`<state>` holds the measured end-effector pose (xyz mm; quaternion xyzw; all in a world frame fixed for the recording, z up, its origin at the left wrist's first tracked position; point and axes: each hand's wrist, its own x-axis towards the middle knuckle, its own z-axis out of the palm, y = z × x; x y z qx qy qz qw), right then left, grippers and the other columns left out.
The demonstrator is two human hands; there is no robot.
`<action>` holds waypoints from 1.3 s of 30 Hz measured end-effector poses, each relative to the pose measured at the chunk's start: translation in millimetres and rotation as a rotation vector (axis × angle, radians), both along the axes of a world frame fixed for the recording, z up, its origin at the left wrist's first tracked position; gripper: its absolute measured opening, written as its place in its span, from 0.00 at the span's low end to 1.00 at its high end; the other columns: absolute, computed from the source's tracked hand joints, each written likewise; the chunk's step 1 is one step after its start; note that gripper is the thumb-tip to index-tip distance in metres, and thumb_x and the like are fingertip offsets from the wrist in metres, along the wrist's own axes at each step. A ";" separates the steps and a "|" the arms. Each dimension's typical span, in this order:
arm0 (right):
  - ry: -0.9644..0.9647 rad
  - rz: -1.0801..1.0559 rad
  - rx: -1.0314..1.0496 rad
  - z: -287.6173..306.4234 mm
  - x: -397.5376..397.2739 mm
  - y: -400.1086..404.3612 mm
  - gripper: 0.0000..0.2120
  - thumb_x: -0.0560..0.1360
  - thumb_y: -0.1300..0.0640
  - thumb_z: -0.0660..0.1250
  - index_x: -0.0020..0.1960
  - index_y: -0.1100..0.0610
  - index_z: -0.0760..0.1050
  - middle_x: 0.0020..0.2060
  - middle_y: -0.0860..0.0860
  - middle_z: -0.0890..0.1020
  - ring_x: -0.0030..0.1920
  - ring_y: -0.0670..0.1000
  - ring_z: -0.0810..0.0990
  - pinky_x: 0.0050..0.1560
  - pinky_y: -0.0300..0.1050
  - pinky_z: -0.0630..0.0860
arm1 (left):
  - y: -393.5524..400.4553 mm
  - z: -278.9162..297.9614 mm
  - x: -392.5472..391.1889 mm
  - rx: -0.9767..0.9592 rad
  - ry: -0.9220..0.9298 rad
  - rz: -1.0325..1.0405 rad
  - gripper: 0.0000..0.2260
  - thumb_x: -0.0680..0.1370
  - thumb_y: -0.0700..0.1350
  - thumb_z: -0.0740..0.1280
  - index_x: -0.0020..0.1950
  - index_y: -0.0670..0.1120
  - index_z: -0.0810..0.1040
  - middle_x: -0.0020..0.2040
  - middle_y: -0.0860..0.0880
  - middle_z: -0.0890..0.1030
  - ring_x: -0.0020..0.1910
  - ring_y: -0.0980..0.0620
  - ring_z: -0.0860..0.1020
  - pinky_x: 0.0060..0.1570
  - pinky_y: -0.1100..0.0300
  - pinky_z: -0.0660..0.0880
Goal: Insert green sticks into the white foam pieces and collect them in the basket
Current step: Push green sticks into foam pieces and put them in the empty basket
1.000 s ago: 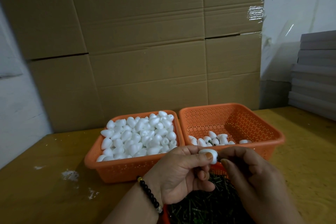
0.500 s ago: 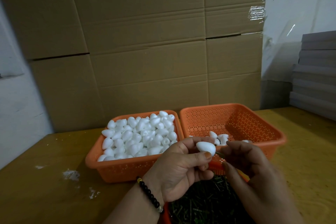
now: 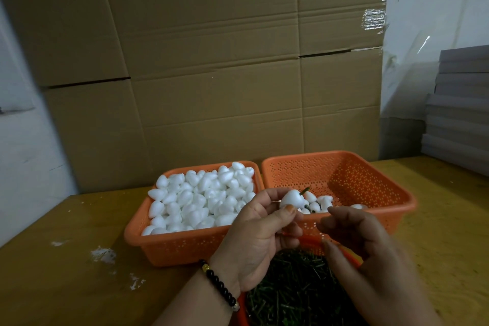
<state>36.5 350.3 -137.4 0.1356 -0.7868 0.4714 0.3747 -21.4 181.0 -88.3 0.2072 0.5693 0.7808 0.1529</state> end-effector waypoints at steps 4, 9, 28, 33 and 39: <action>0.000 -0.020 0.006 0.2 -0.4 -0.6 0.31 0.66 0.66 0.76 0.59 0.38 0.72 0.50 0.39 0.82 0.50 0.40 0.82 0.53 0.33 0.76 | 1.0 0.8 0.2 0.019 -0.024 -0.019 0.14 0.76 0.43 0.67 0.60 0.43 0.74 0.46 0.44 0.82 0.38 0.52 0.78 0.37 0.60 0.75; -0.012 -0.024 0.024 0.4 2.0 -0.5 0.28 0.66 0.66 0.76 0.58 0.43 0.73 0.49 0.40 0.82 0.50 0.40 0.82 0.54 0.36 0.77 | 3.3 2.2 0.4 0.094 -0.104 -0.055 0.15 0.74 0.46 0.66 0.57 0.40 0.74 0.44 0.43 0.82 0.36 0.52 0.78 0.34 0.60 0.76; 0.011 -0.077 0.200 16.2 10.5 -8.0 0.27 0.63 0.65 0.78 0.52 0.41 0.74 0.38 0.41 0.80 0.40 0.39 0.80 0.42 0.33 0.76 | 4.5 7.2 -4.7 0.180 -0.376 0.104 0.08 0.77 0.40 0.66 0.54 0.38 0.76 0.34 0.46 0.80 0.29 0.54 0.76 0.27 0.62 0.76; 0.037 -0.067 0.250 17.1 11.4 -8.0 0.27 0.63 0.64 0.79 0.52 0.42 0.73 0.38 0.41 0.79 0.40 0.38 0.79 0.40 0.31 0.75 | 4.9 3.2 -8.7 0.187 -0.383 0.176 0.09 0.78 0.37 0.65 0.56 0.34 0.77 0.38 0.42 0.82 0.32 0.52 0.81 0.29 0.60 0.79; 0.065 -0.048 0.267 16.9 10.3 -7.8 0.21 0.65 0.60 0.76 0.53 0.44 0.74 0.38 0.40 0.78 0.38 0.38 0.79 0.39 0.30 0.74 | 6.4 4.1 -6.9 0.356 -0.410 0.041 0.16 0.75 0.29 0.62 0.63 0.32 0.70 0.60 0.34 0.77 0.56 0.39 0.81 0.48 0.51 0.82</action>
